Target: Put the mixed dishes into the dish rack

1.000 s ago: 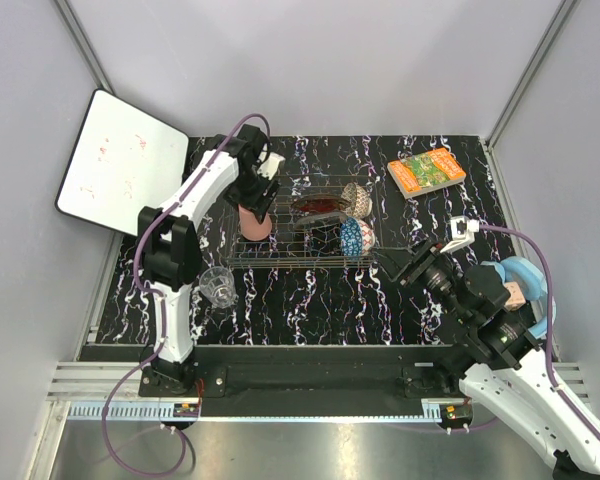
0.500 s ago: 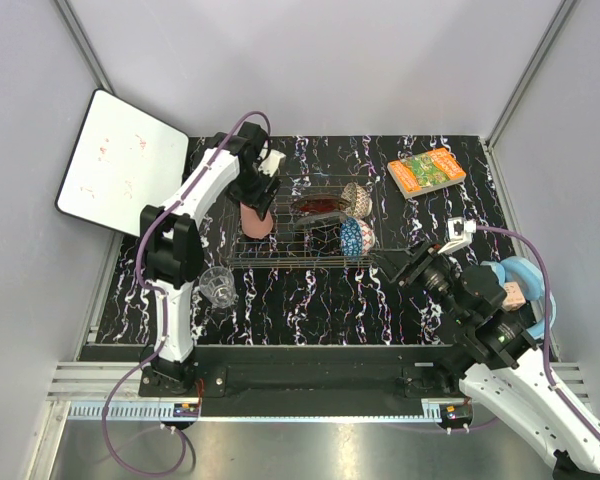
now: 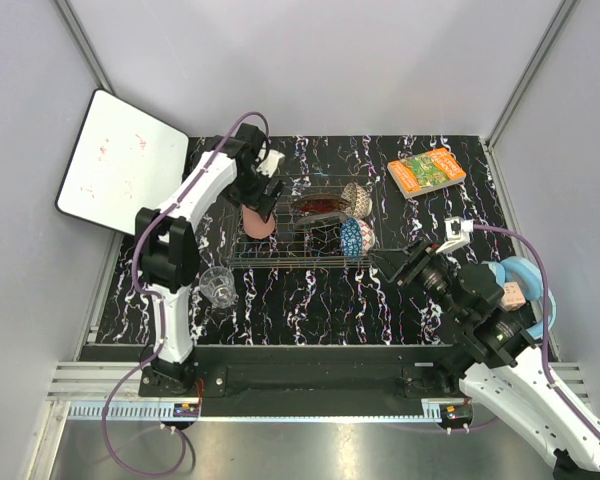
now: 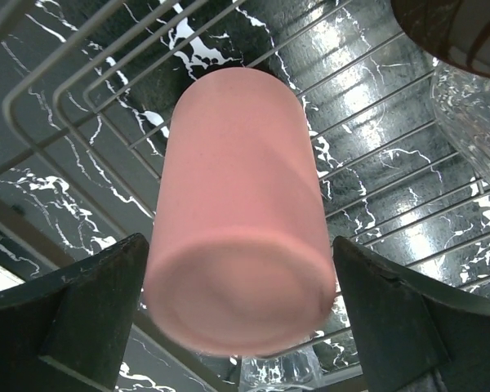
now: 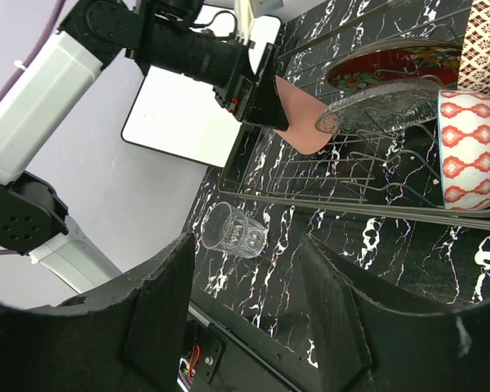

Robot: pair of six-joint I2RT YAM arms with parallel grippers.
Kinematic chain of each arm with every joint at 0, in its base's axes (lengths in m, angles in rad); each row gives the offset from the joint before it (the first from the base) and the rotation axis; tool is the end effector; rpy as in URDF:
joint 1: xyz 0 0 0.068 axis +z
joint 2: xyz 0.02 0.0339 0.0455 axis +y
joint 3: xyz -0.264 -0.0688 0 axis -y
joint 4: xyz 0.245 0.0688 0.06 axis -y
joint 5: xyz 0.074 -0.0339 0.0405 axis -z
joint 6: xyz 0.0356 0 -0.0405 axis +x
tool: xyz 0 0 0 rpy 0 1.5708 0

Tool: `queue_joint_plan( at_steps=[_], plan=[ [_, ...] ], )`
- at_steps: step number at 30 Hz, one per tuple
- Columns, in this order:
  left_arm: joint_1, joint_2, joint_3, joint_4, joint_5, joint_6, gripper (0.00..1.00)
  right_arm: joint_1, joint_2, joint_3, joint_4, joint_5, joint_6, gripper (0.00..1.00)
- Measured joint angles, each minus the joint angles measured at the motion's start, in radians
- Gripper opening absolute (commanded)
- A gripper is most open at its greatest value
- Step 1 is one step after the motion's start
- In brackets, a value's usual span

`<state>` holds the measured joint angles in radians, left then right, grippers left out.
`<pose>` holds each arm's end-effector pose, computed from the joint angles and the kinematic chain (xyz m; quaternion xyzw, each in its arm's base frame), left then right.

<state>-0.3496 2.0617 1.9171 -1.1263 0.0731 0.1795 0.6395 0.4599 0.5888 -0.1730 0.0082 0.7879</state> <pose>0.4011 -0.1490 0.2658 0.2636 0.9523 -0.0487 0.1457 0.1030 0.0763 0.3168 0.0564 0.7203 0.4503 0.5246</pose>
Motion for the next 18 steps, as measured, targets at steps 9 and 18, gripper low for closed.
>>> queue_joint_plan(
  at_steps=[9,18],
  plan=[
    [-0.001,-0.108,-0.010,0.000,0.001,-0.005,0.99,0.000,0.051,0.015,-0.037,-0.004,-0.017,0.66],
    [0.031,-0.557,-0.119,-0.057,0.076,0.041,0.99,0.230,0.496,0.218,-0.062,0.034,-0.116,0.64]
  ],
)
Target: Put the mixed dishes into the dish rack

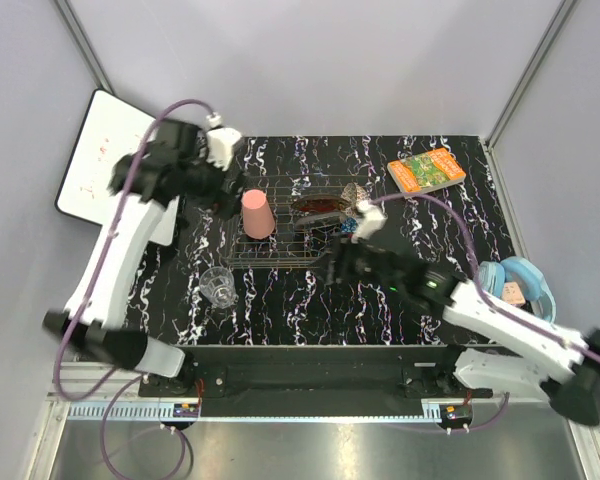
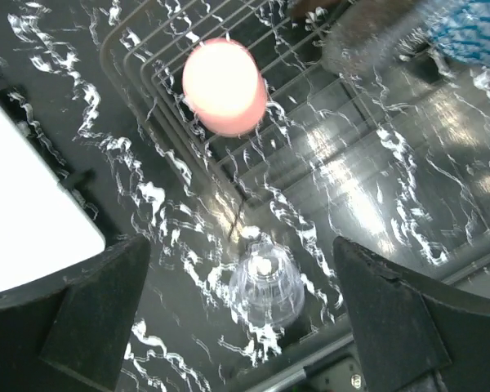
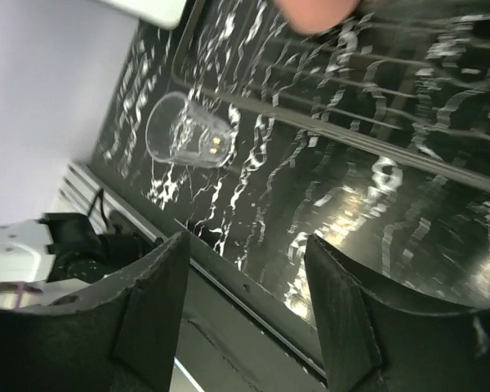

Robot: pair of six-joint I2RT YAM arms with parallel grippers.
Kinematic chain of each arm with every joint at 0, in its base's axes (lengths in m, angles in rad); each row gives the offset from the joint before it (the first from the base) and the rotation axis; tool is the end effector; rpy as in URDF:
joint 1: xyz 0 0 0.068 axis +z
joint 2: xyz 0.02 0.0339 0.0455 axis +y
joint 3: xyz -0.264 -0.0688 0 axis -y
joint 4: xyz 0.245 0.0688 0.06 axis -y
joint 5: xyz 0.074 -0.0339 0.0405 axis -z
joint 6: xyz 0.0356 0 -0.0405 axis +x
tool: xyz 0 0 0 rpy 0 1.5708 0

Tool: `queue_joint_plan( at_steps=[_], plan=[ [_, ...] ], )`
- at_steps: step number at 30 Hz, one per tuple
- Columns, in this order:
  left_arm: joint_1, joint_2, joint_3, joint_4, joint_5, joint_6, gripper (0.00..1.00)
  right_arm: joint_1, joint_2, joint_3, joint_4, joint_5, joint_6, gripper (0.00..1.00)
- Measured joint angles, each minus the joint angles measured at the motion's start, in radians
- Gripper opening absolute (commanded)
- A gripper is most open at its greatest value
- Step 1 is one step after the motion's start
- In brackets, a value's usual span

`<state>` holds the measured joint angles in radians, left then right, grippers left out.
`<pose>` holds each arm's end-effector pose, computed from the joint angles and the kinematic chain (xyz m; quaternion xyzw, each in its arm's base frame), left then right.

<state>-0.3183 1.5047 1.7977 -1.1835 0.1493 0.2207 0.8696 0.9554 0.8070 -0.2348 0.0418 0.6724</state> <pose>0.2723 -0.0953 0.4202 0.2743 0.8995 -0.0865 0.3289 0.1433 0.1674 0.3112 -0.0699 0.8258 0.3774 0.4133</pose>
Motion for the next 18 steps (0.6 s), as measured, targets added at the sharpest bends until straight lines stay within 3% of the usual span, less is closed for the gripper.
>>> queue_joint_plan(
  at_steps=[3,5,12,18],
  plan=[
    [0.090,-0.176,-0.109,-0.014,0.055,0.048,0.99,0.094,0.230,0.142,0.005,0.015,-0.032,0.62],
    [0.220,-0.284,-0.238,-0.035,0.093,0.097,0.99,0.130,0.387,0.238,0.011,0.018,-0.047,0.63],
    [0.467,-0.338,-0.477,-0.079,0.200,0.214,0.99,0.194,0.738,0.499,-0.017,-0.007,-0.078,0.62],
    [0.520,-0.355,-0.577,-0.077,0.264,0.270,0.99,0.242,0.922,0.683,-0.031,-0.017,-0.105,0.61]
  ],
)
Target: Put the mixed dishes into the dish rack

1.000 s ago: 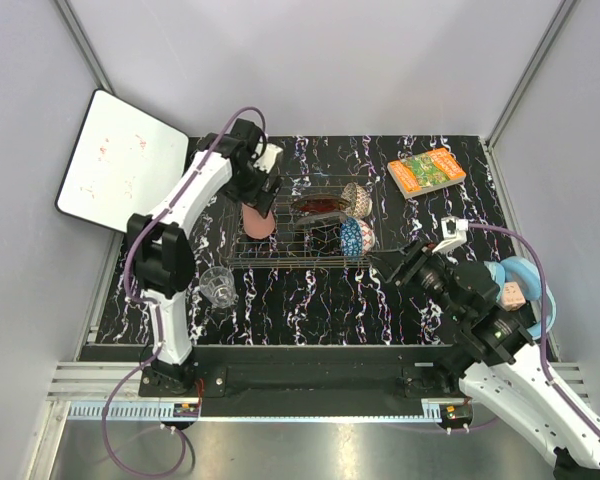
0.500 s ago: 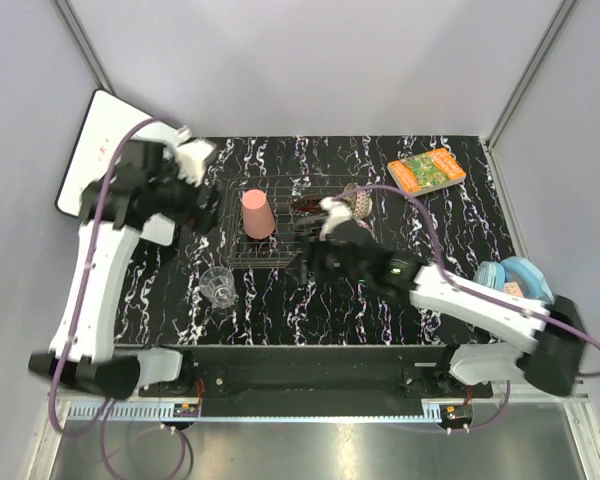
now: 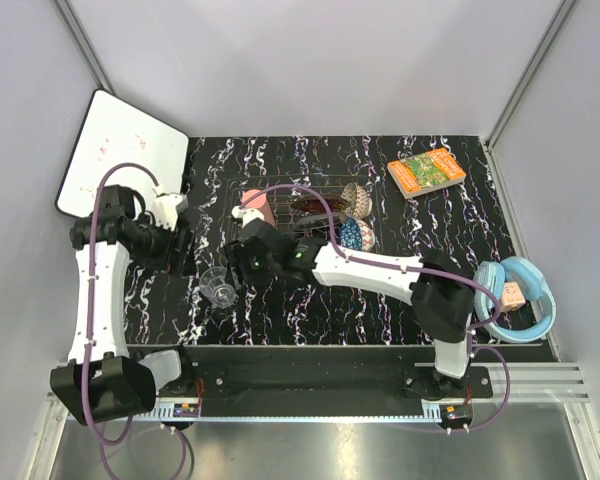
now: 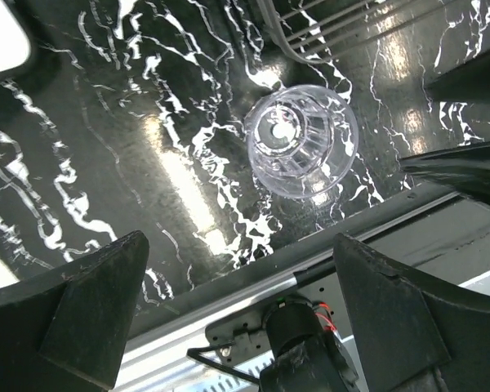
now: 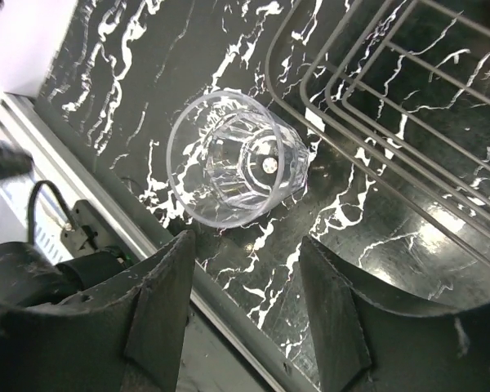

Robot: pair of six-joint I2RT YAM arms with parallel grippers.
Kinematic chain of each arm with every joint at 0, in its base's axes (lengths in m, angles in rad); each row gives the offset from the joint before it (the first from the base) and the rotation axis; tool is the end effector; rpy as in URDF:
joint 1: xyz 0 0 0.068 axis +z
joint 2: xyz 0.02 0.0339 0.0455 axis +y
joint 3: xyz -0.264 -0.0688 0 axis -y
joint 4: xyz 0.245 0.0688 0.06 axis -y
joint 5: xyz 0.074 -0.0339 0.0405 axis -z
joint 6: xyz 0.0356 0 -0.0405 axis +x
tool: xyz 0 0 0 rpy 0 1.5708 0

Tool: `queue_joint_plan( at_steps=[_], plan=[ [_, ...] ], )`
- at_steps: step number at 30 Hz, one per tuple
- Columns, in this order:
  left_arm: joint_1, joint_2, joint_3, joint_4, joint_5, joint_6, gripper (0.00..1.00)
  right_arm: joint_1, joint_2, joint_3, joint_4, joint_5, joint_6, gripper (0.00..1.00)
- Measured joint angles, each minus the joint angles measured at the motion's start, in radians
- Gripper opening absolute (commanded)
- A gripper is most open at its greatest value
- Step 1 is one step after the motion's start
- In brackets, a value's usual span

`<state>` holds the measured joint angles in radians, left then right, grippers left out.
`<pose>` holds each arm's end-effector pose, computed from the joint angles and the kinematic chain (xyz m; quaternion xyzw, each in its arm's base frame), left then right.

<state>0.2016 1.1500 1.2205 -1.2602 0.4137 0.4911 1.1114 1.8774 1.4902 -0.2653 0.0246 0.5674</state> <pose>0.1909 0.0244 0.3326 0.1771 0.9453 -0.1268 0.2428 0.1942 0.3907 0.2617 -0.2356 0.8649 0.3224 0.3042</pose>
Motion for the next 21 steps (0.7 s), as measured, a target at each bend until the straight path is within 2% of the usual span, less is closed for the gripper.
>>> queue_joint_plan(
  at_steps=[7,16,21],
  plan=[
    [0.004,-0.030,-0.179,0.071,0.018,0.026,0.94,0.008,-0.001,-0.019,-0.011,0.037,-0.016,0.61],
    [-0.084,0.048,-0.238,0.260,-0.043,0.011,0.83,0.008,-0.340,-0.250,0.047,0.113,0.000,0.60],
    [-0.141,0.118,-0.270,0.359,-0.089,-0.003,0.76,0.008,-0.463,-0.329,0.090,0.148,0.030,0.60]
  ],
)
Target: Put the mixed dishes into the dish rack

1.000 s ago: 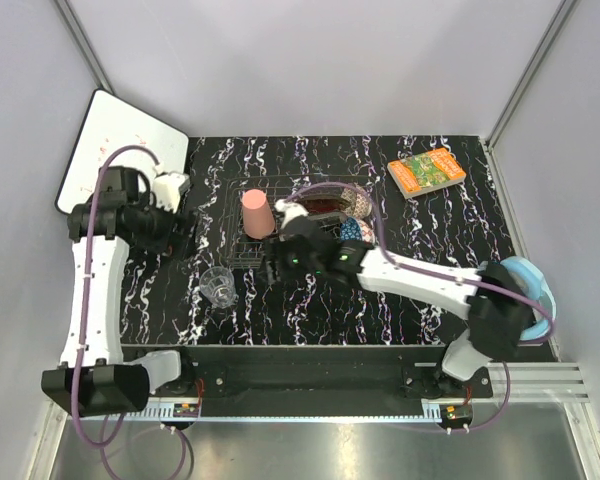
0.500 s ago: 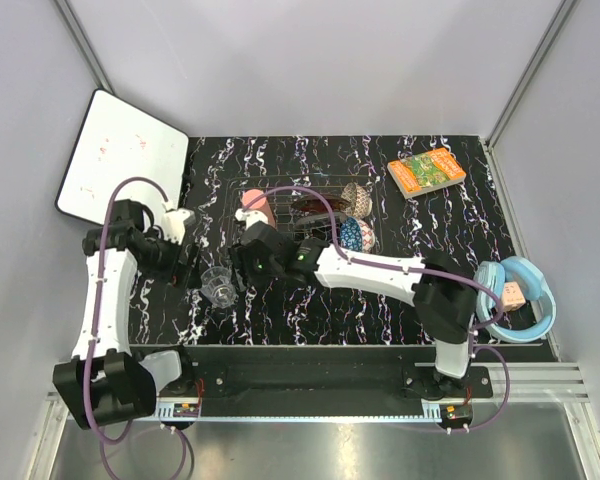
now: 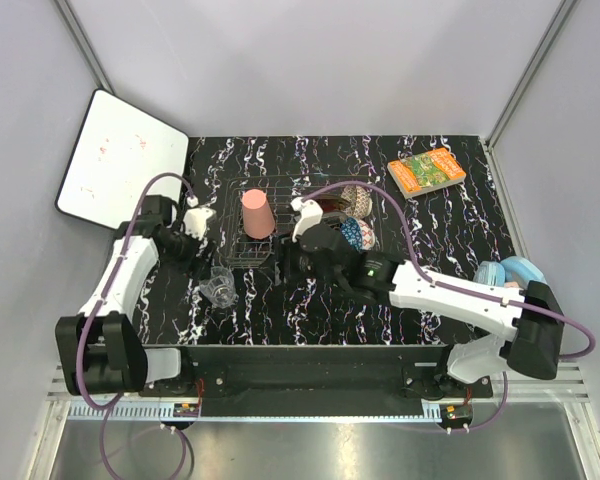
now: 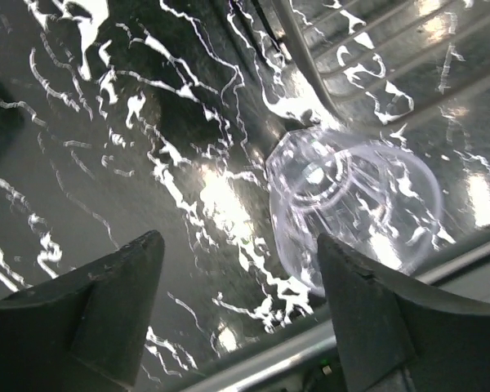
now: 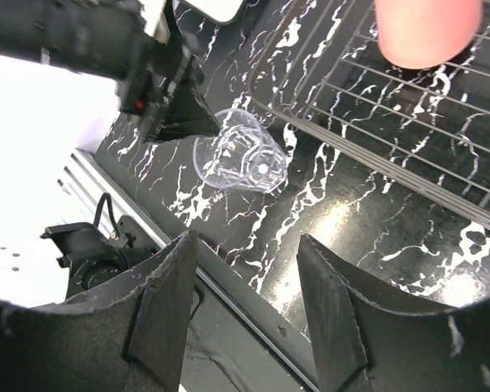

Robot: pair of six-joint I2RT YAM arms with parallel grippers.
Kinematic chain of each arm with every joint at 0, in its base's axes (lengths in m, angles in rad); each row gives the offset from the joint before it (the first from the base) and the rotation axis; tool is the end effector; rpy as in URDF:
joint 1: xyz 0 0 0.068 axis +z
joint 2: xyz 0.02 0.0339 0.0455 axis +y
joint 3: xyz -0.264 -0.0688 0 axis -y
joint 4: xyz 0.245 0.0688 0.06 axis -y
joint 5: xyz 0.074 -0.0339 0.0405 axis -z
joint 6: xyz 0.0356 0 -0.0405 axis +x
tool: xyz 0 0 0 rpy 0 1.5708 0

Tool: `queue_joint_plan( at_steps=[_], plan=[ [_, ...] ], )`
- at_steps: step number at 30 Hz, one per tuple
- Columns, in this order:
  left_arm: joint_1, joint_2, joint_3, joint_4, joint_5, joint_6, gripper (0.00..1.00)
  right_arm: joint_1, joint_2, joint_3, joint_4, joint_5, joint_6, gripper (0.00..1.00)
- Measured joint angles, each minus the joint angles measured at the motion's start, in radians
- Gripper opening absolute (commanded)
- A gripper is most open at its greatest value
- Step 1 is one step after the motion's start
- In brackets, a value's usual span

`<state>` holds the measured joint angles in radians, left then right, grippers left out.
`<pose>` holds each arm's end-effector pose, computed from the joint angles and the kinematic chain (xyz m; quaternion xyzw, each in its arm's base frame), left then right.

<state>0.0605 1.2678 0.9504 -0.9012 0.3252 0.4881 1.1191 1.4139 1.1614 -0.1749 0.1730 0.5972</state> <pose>0.2301 0.0025 0.2449 0.2339 0.9434 -0.1066 0.2096 0.1497 0.2944 0.3259 -0.1710 0.8215 0.3604 0.4074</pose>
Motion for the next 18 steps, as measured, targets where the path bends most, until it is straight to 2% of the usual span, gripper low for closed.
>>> queue_joint_plan(
  at_steps=[2,3,6,7,9,10,13,18],
  plan=[
    [-0.020,0.018,-0.028,0.039,-0.019,0.000,0.72,0.000,-0.022,-0.027,0.007,0.013,0.006,0.60],
    [-0.027,0.026,-0.047,0.059,-0.027,0.000,0.61,0.000,-0.030,-0.040,0.007,0.020,0.008,0.60],
    [-0.045,0.061,-0.085,0.084,-0.044,-0.001,0.45,0.000,-0.048,-0.074,0.006,0.035,0.016,0.60],
    [-0.049,0.078,-0.091,0.090,-0.045,0.000,0.37,0.000,-0.057,-0.087,0.006,0.045,0.020,0.59],
    [-0.058,0.097,-0.094,0.100,-0.046,0.000,0.29,0.000,-0.069,-0.101,0.006,0.053,0.026,0.59],
    [-0.064,0.102,-0.094,0.103,-0.049,-0.003,0.18,0.000,-0.078,-0.110,0.007,0.055,0.029,0.59],
    [-0.083,0.110,-0.094,0.117,-0.051,0.001,0.00,0.000,-0.100,-0.128,0.006,0.063,0.035,0.59],
    [-0.092,0.101,-0.090,0.106,-0.047,0.010,0.00,0.000,-0.108,-0.137,0.006,0.075,0.037,0.60]
  ],
)
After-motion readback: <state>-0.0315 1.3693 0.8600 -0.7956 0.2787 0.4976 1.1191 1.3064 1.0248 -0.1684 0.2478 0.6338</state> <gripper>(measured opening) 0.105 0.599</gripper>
